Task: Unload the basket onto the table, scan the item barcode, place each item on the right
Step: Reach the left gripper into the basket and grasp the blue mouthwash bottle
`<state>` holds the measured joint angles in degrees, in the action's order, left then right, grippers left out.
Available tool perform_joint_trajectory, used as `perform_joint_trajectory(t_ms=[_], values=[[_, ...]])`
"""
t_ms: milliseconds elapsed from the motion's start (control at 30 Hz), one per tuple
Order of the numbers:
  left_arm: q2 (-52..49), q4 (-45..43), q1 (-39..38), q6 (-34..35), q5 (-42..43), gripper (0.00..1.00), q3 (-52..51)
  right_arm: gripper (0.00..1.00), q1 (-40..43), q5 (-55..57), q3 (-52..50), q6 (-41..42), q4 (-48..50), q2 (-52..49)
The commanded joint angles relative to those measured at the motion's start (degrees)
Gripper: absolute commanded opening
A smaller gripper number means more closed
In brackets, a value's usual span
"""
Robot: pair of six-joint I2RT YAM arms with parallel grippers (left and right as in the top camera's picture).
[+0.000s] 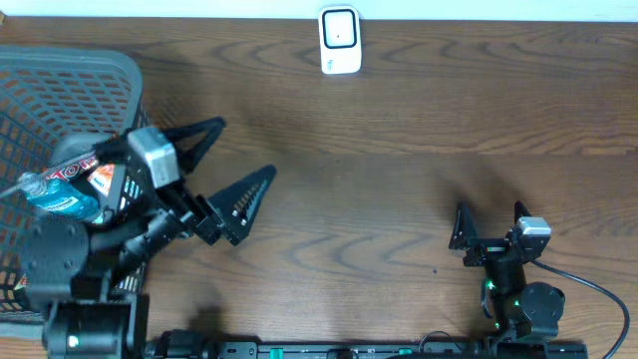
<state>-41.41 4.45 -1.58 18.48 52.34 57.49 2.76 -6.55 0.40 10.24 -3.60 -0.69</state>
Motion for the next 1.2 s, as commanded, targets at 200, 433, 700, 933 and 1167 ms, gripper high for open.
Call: perform_joint_trajectory(t_ms=[200,433,700,933,1167], values=[[-6.7,-8.1,1.6,9.2,13.5,0.99,1.9,0.99,-0.2,0.4,-0.1,0.4,-0.1,0.3],[-17.5,-12.2,16.1,21.3,13.3,0.99,13.5,0.99,-0.2,0.4,-0.1,0.4,-0.1,0.3],[-31.3,2.4,39.3,35.2,6.0,0.99,22.5,0.99,-0.2,0.4,-0.1,0.4,-0.1,0.3],[-28.8,5.2,40.9,33.9,2.0,0.99,22.7,0.99,-0.2,0.4,-0.1,0.4,-0.1,0.3],[-19.4,17.3,39.1,28.7,-19.5,0.99,26.5,0.99,-0.2,0.4,-0.1,0.4,-0.1,0.3]])
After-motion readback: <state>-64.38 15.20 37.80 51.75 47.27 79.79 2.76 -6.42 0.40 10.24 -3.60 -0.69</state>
